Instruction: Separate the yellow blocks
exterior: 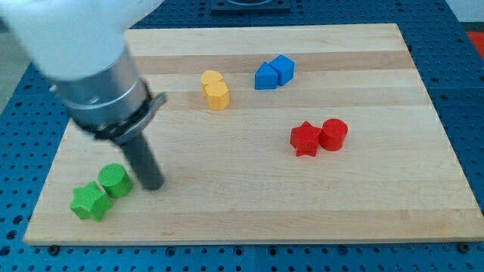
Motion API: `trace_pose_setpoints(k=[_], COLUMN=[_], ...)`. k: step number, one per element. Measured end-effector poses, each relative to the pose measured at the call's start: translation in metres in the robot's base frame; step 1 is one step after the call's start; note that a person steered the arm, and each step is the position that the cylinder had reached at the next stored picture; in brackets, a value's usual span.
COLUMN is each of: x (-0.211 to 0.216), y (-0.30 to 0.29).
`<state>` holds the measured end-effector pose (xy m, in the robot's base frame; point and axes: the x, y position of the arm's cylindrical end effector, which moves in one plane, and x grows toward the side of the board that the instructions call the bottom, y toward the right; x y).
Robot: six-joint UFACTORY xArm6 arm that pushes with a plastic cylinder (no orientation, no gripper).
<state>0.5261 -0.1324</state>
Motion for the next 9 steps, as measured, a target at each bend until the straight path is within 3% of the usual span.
trace_pose_setpoints(k=[2,3,5,6,9], x=[-0.178,-0.208,-0.215,-0.215,-0.188], y=[-0.039,0.018,0.101,0.114,0.077])
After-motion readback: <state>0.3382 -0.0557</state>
